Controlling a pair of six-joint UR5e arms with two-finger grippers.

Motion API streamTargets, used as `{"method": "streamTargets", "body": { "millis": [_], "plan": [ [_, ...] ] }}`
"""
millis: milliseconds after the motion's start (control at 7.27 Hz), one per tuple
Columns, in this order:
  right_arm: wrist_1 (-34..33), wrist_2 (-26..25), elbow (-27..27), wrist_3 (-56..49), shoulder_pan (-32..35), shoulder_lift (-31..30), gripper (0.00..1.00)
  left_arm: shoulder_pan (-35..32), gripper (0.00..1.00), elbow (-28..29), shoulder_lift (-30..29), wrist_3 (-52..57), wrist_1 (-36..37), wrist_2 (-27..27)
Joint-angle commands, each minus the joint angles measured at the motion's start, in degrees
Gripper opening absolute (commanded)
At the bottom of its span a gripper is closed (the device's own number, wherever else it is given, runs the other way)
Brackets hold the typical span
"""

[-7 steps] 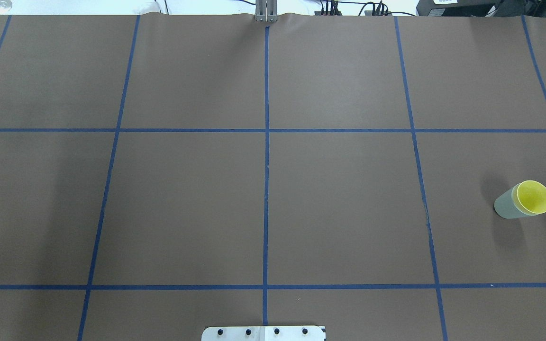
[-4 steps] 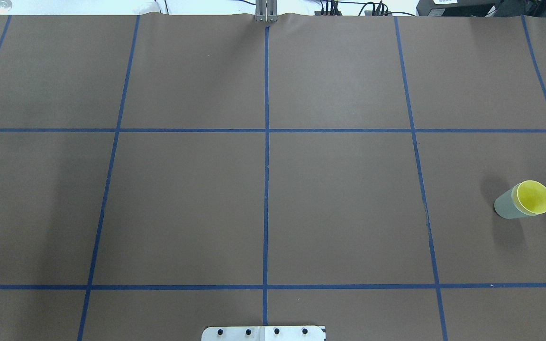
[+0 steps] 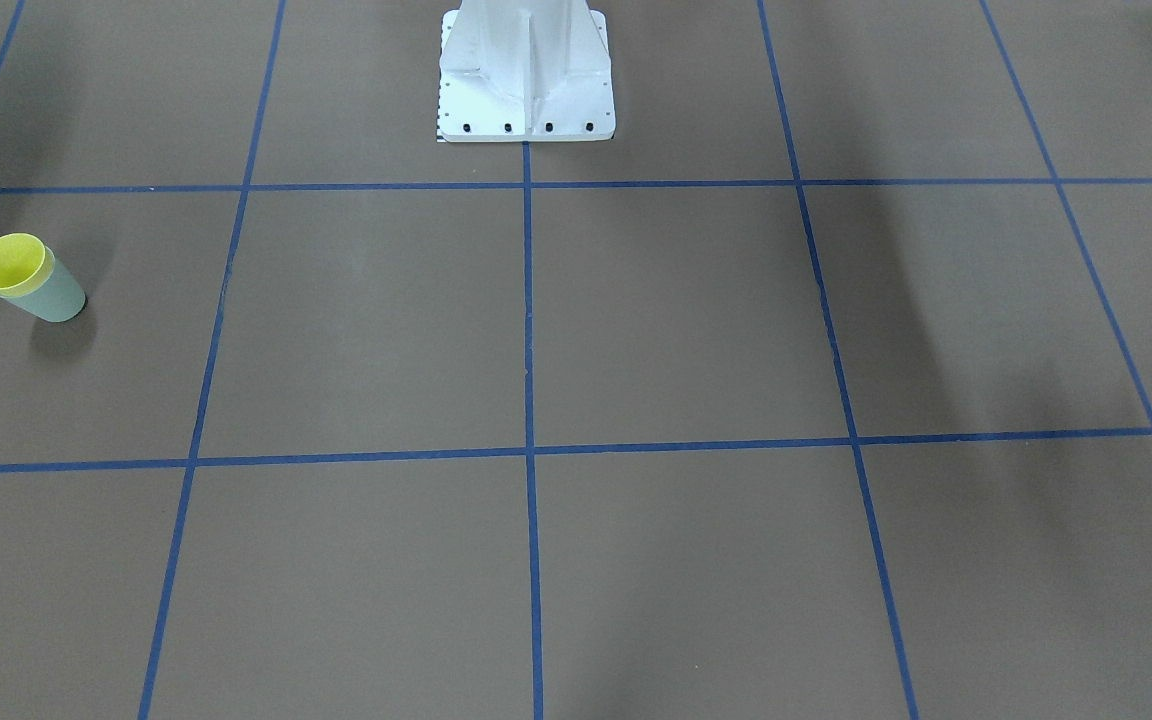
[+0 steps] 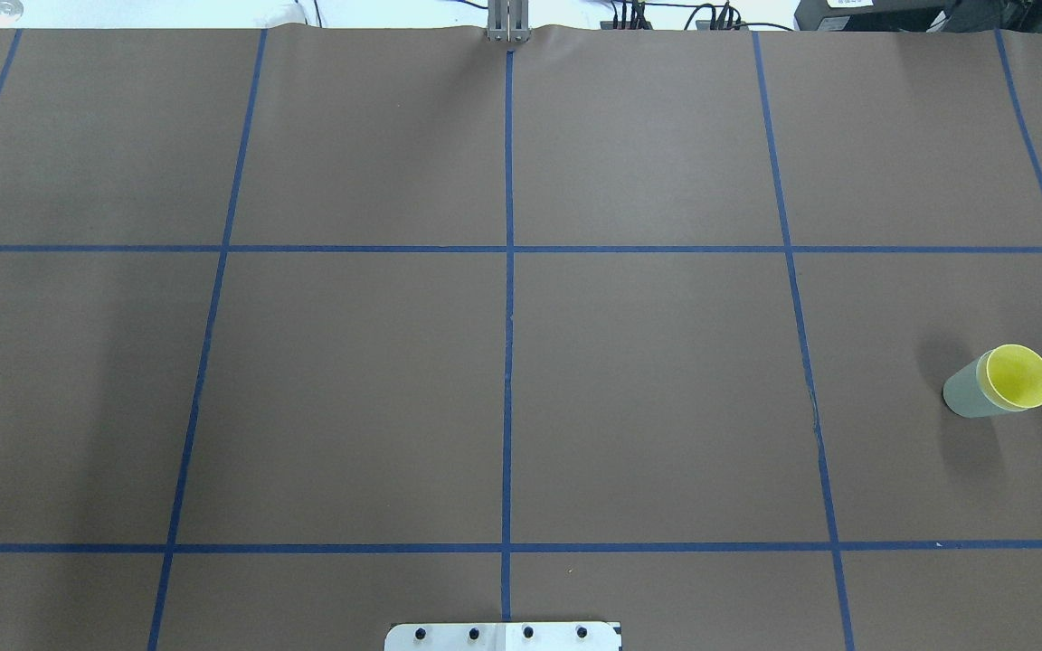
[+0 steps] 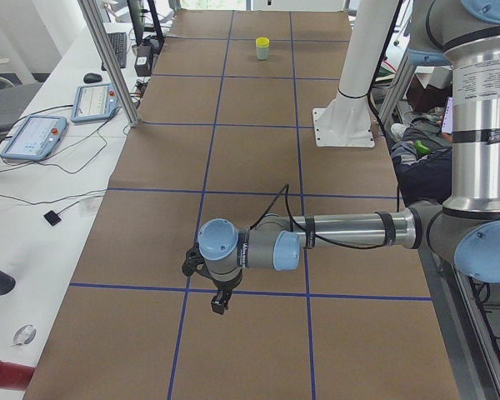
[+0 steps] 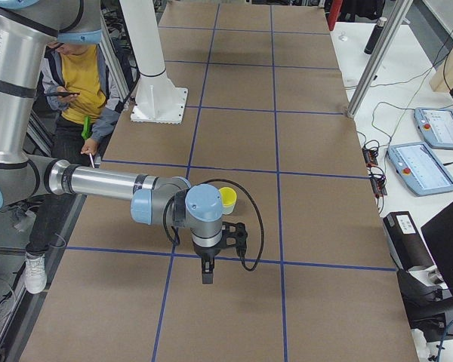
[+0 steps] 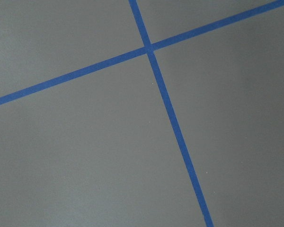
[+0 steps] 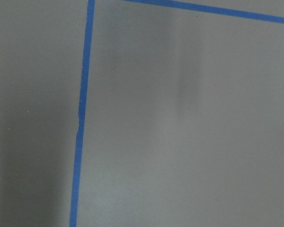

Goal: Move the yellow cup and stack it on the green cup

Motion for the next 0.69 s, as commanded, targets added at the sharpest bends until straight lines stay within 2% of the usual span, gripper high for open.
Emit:
{"method": "streamTargets", "body": {
  "millis": [0, 413, 550],
  "plan": [
    [0.0, -0.04, -0.07, -0.09, 0.0, 0.0, 1.0, 0.0, 1.0, 0.0, 0.03, 0.03, 0.0, -0.02],
    [0.26, -0.04, -0.07, 0.0, 0.0, 0.09, 1.0, 0.0, 1.0, 0.0, 0.03, 0.03, 0.0, -0.02],
    [2.7, 0.05, -0.94, 0.0, 0.0, 0.0, 1.0, 0.0, 1.0, 0.0, 0.03, 0.03, 0.0, 0.06]
  ]
}}
